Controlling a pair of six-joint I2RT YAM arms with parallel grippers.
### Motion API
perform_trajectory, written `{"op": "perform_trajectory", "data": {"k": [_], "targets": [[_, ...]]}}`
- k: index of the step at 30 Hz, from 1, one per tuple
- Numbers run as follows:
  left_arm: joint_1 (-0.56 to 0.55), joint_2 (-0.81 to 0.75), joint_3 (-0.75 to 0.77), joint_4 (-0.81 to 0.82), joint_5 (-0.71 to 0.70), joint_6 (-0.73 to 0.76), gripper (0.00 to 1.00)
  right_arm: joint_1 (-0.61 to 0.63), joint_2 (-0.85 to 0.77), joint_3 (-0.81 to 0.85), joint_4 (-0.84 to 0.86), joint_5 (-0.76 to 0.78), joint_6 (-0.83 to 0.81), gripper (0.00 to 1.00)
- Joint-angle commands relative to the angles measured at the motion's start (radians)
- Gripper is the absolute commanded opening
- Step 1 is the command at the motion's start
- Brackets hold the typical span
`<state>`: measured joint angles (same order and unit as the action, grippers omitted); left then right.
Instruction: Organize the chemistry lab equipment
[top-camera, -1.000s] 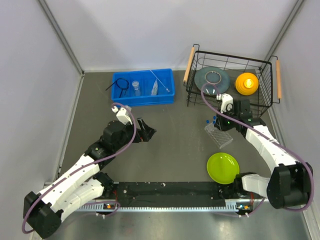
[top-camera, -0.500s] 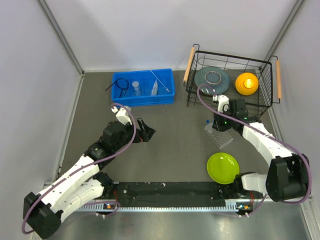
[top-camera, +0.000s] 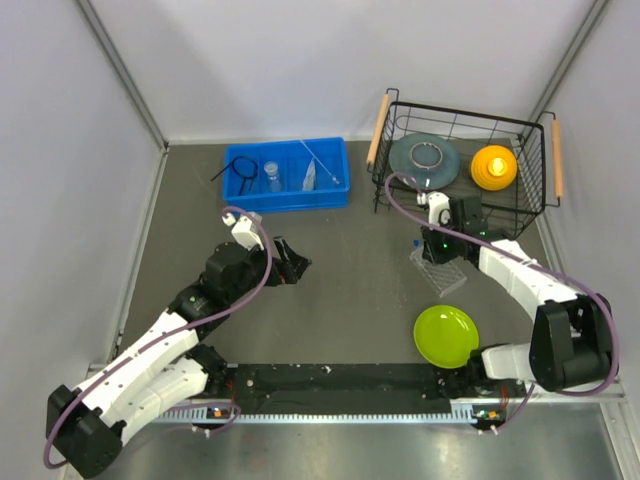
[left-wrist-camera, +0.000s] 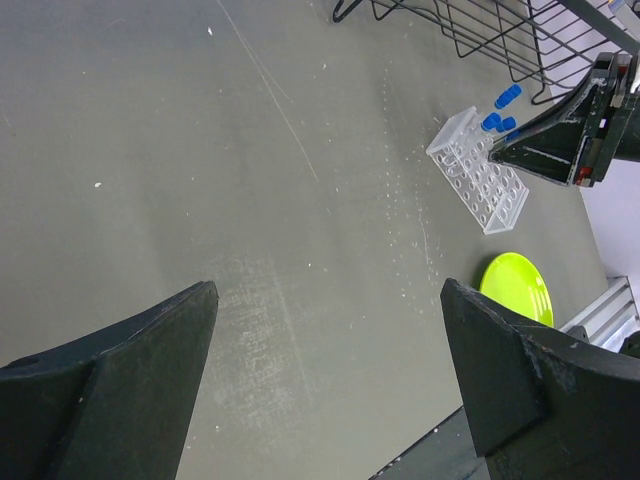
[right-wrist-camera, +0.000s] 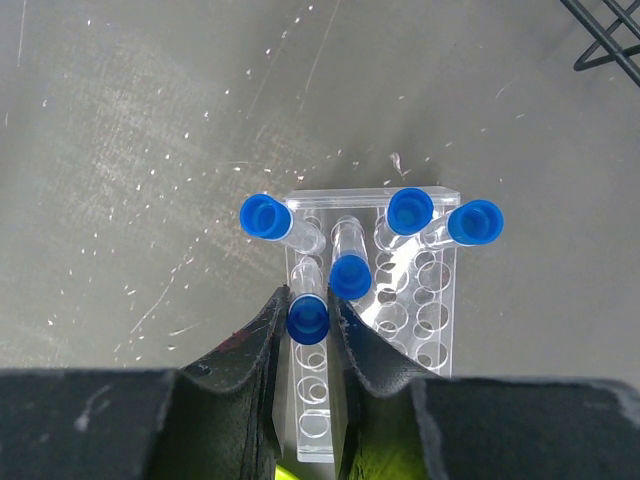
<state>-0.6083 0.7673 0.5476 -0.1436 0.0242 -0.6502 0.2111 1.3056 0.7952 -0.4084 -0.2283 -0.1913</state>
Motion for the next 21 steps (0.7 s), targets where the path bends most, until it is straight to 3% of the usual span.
{"op": "perform_trajectory", "data": {"k": [1,12,21], "targets": [[0.005,-0.013,-0.006,0.021,-0.015,0.024,0.99,0.022,0.009,0.052,0.02,0.021,-0.022,0.18],[0.004,-0.013,-0.002,0.021,-0.015,0.027,0.99,0.051,0.014,0.045,0.014,0.043,-0.05,0.22],[0.005,-0.02,0.018,0.001,-0.015,0.04,0.99,0.05,-0.026,0.056,-0.016,0.052,-0.057,0.32]]}}
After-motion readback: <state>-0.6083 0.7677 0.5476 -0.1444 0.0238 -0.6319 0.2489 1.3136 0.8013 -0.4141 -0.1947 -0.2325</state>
